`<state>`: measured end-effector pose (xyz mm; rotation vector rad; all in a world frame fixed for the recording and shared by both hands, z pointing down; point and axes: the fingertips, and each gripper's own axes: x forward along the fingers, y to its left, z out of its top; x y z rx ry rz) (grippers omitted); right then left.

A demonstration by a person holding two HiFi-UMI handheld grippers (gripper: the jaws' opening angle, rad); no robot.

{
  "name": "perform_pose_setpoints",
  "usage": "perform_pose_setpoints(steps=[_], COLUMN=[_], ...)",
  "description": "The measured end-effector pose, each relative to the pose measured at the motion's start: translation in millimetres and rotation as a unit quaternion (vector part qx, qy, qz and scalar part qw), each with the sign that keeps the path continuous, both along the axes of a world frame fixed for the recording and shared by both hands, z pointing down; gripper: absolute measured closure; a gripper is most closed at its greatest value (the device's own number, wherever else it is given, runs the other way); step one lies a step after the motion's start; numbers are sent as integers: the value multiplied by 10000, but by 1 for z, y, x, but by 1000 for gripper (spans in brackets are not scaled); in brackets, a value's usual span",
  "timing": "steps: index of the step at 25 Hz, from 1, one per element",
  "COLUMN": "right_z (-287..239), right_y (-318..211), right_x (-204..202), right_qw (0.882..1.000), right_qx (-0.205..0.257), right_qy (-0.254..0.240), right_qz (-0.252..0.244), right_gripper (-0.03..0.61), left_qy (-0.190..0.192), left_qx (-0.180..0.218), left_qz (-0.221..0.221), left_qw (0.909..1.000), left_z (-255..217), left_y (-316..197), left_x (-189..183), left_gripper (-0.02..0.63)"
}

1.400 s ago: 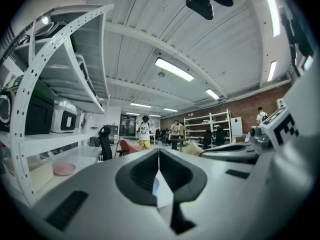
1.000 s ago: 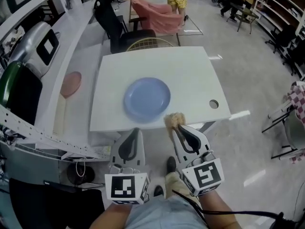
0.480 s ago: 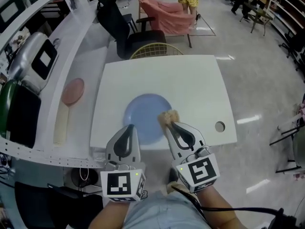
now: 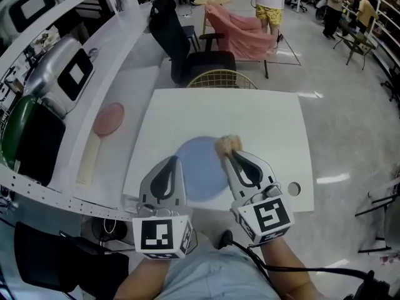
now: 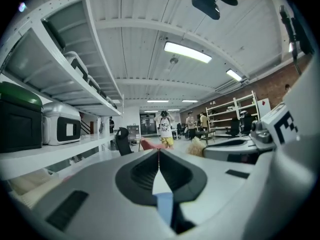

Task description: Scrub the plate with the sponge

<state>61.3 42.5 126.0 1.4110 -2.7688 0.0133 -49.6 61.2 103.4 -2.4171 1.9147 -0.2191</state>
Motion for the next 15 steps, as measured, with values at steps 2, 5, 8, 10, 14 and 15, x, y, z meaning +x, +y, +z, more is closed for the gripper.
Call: perform_pose_setpoints(steps=[2, 5, 8, 10, 14, 15], right_z=[-1, 5, 18, 29, 50, 56], right_y=[-7, -18, -28, -35, -54, -60], right_x=[-5, -16, -25, -30, -43, -48], right_qw=[10000, 9999, 9996, 9990, 9975, 9970], right_qx=[-6, -83, -254, -423, -686, -753], right_qy=[-3, -2, 43, 59, 138, 160], right_qz=[-27, -84, -120, -98, -87, -90], right_gripper=[532, 532, 532, 532, 532, 532], left_qy=[8, 11, 14, 29, 85, 106], left_qx=[-3, -85, -276, -452, -835, -935], left_qz=[-89, -208, -274, -292, -279, -263], left_qw=[10000, 9997, 9992, 9985, 9961, 9952], left_z=[-1, 5, 19, 32, 64, 73], left_y=[-5, -15, -28, -37, -59, -65], left_x=[-9, -24, -37, -45, -61, -65], left_gripper=[598, 598, 598, 598, 598, 598])
